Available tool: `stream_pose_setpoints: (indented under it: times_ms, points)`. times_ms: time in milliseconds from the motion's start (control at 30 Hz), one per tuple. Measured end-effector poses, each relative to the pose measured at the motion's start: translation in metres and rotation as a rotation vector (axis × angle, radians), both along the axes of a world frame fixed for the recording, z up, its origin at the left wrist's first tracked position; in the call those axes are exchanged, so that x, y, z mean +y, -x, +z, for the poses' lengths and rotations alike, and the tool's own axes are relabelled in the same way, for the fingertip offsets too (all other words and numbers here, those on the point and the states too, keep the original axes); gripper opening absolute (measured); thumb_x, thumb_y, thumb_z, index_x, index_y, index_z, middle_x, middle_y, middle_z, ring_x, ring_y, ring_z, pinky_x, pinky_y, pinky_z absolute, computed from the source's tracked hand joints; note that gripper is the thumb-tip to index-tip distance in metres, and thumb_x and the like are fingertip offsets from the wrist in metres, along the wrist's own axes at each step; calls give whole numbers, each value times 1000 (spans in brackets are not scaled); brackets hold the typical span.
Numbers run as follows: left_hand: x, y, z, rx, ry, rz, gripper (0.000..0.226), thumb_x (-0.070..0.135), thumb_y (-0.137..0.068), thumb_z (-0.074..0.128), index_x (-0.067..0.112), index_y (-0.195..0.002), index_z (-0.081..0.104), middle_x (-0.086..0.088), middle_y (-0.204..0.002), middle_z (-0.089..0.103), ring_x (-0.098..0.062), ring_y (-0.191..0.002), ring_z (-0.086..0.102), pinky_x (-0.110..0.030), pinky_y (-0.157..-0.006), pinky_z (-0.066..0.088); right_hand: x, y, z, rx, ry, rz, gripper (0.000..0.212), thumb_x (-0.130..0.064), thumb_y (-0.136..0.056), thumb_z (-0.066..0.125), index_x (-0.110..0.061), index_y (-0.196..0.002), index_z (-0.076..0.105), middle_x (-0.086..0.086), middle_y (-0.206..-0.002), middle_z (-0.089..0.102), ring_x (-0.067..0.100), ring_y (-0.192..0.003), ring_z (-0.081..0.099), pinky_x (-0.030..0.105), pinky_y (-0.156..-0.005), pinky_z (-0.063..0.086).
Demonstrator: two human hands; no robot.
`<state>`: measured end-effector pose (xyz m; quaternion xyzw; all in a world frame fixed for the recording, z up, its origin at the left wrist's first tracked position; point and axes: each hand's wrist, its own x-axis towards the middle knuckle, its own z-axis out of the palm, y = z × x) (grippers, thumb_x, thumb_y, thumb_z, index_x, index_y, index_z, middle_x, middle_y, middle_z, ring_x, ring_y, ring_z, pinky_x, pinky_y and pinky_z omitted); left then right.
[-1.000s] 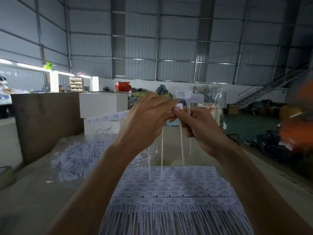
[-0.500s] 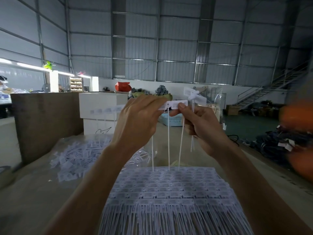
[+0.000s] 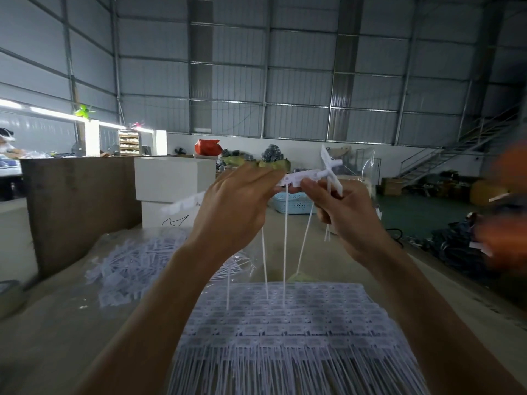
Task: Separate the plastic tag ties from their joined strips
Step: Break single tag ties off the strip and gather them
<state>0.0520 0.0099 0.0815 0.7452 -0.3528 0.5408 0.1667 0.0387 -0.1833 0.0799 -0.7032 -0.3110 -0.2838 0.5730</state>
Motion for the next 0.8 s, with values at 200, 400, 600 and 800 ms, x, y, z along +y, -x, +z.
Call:
stream_pose_setpoints:
  times_ms: [200, 400, 600, 800]
  points:
    - [0, -1, 0, 144, -20, -4, 31, 15, -97, 50, 16, -125, 64, -6, -115, 69, -27, -102, 62, -47, -84, 54, -5, -2, 2, -156, 104, -39, 17, -14, -98, 58, -9, -102, 73, -26, -62, 63, -12, -61, 59, 2, -58, 42]
    - [0, -3, 1, 175, -36, 3, 35, 20, -96, 44, 15, -123, 65, -4, -114, 69, -25, -103, 62, -47, -85, 54, -6, -4, 0, -166, 114, -64, 16, -10, -98, 59, -9, -104, 74, -25, -66, 66, -11, -59, 58, 3, -57, 41]
    - [-1, -10, 0, 256, 38, -122, 24, 18, -100, 50, 15, -112, 70, -2, -103, 72, -22, -90, 66, -44, -76, 56, -8, -2, 3, -181, 172, -147, 17, -13, -97, 62, -13, -106, 76, 13, -97, 76, 5, -62, 62, 20, -59, 50]
    - [-7, -5, 3, 205, 82, -241, 18, 4, -97, 57, 4, -104, 73, -3, -90, 72, -6, -76, 60, -5, -73, 43, -8, -6, 1, -295, 264, -317, 20, -7, -98, 60, -20, -95, 74, -27, -73, 69, 2, -67, 66, 14, -61, 48]
